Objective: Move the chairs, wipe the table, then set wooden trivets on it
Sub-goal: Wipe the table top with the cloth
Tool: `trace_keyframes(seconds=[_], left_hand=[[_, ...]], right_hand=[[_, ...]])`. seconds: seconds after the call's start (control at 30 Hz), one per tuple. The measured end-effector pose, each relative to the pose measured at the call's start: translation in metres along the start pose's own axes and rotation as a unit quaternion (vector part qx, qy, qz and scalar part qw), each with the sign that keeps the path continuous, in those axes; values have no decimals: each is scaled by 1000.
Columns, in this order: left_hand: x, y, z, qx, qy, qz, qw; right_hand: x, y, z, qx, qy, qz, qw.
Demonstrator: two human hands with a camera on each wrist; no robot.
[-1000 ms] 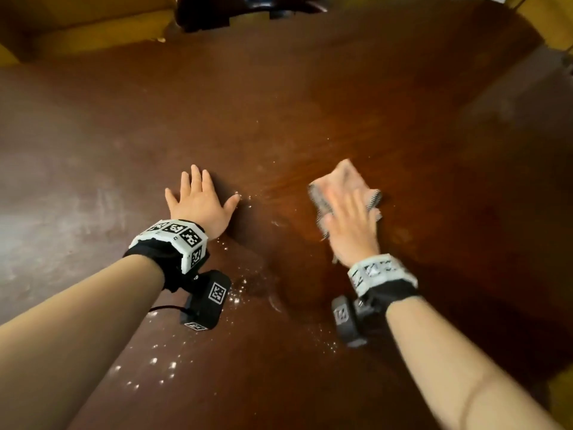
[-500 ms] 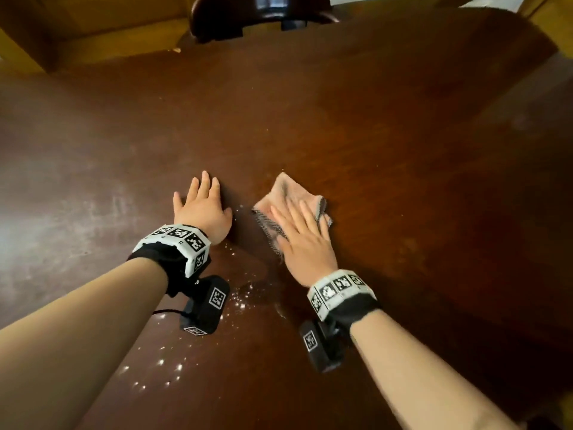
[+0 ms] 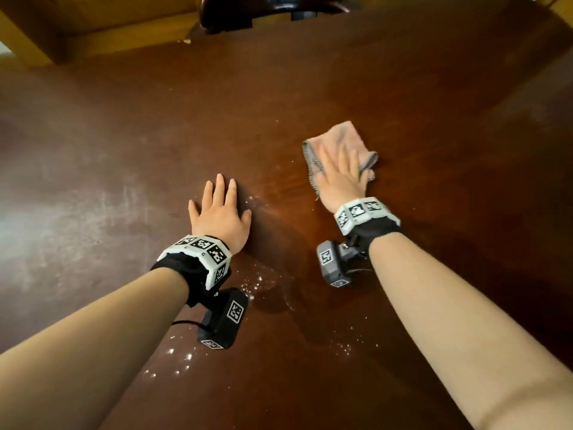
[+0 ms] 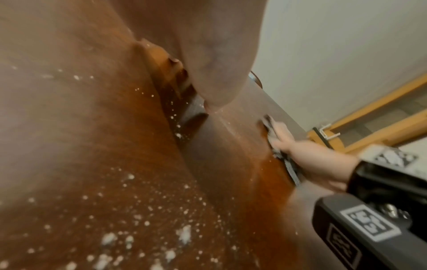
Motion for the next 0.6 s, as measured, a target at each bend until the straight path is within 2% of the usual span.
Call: trace_keyframes(seconds=[0.1,0.2,0.3,0.43,0.53,0.6], left_hand=[[-5,-1,-1,8,5,5,1000],[-20,-12,-3,21,-2,20,1000],[-43,-29,-2,21,15,10,1000],[-71,-48,-4,5,21,-4,1000],[-84,-56,-8,-37,12,17,999],[-87,-58,-7,-60,26,36,997]], right_hand=[[25,26,-57,63,-113,-6,992],[64,46,-58,71,-167,-33,983],[65,38,-8,46,-118,-35,991],[3,-9,39,-19,21,-2,1000],[-60,-46,19,-36,69,11,997],[-85,-50,-20,-16,29,7,999]])
Point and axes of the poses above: each hand's wrist, its own x-axis away from the middle knuckle, its own y-axis out of the palm, z = x × y, the point moved 5 cm from there along -x, towards the middle knuckle, and after that the axes turned 6 degrees about -z, right-handed, at the moved point
